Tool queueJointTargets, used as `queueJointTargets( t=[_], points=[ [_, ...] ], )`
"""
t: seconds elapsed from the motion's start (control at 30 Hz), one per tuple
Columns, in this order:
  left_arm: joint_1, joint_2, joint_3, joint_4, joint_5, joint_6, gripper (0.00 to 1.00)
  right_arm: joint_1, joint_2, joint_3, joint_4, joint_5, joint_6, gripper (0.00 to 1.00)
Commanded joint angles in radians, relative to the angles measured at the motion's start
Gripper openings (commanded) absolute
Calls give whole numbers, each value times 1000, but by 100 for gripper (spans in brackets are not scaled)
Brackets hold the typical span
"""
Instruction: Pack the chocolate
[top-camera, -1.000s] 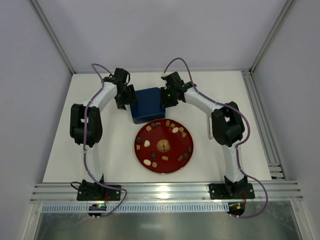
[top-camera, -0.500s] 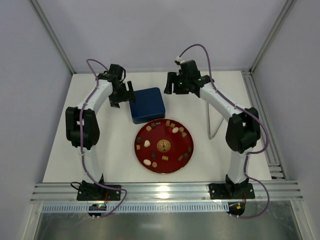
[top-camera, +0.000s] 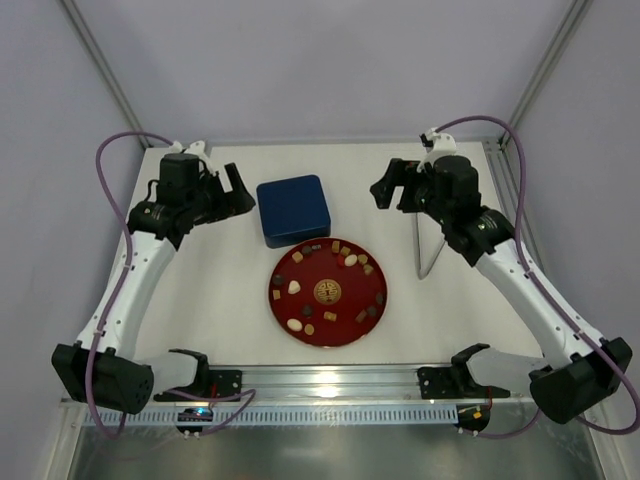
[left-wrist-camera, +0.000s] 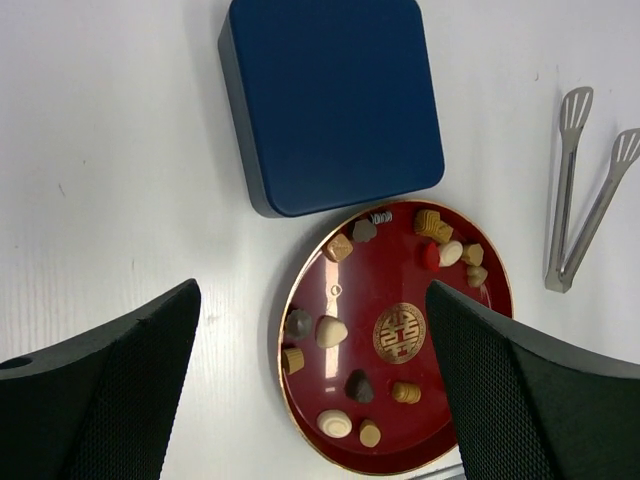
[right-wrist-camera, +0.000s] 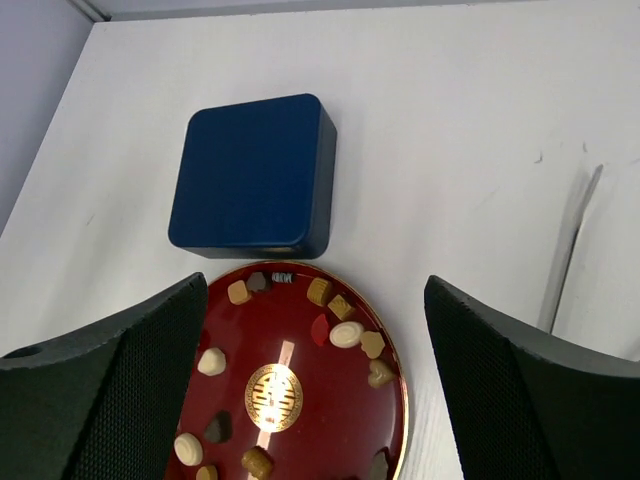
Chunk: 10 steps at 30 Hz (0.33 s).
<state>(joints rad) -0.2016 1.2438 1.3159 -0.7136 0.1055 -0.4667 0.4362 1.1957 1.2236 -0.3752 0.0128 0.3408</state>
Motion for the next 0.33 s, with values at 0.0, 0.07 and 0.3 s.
queueJointTargets(
  t=[0.0,0.07,0.3],
  points=[
    [1,-30,-66,48,37,5,91,-4,-77,-84,12,72,15,89],
    [1,-52,-75,46,43,7,91,-4,-100,-99,7,79,15,90],
    [1,-90,-93,46,56,7,91,-4,-130,-119,33,104,14,92]
  ],
)
